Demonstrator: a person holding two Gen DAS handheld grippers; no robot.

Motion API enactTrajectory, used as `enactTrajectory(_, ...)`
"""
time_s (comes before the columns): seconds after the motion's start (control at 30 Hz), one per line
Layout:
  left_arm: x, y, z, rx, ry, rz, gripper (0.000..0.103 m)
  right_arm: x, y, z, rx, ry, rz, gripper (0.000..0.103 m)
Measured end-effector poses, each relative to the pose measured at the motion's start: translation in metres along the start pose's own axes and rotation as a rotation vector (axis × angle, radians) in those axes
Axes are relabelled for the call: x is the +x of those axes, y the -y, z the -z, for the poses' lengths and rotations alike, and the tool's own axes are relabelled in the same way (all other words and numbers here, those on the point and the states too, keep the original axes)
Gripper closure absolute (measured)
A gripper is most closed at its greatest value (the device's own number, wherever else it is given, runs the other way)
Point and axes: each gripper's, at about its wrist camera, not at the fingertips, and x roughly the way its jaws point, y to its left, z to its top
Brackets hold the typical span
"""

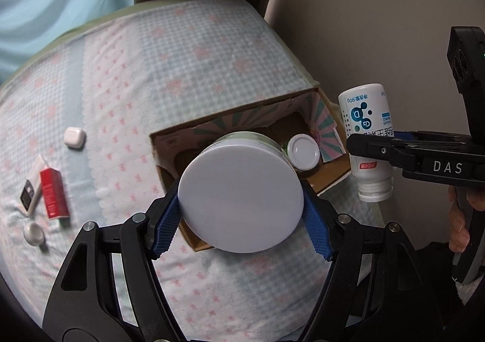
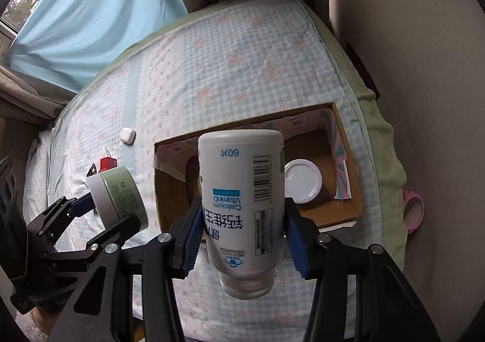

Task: Organize rigid objects
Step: 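Carry the green-lidded jar and pill bottle into the box and release them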

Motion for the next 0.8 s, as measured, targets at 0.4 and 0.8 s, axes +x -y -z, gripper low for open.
enactTrajectory(0.4, 0.120, -0.004, -0.015, 0.011, -0.144, -0.098, 0.034, 0.095, 0.050, -0.019, 0.092, -0.087, -0.147, 0.057)
enactTrajectory(0.8, 0.135, -0.004, -0.014, 0.100, -0.155, -0.169, 0.000, 0.112, 0.050, -0.026, 0.074, -0.035, -0.182, 0.000)
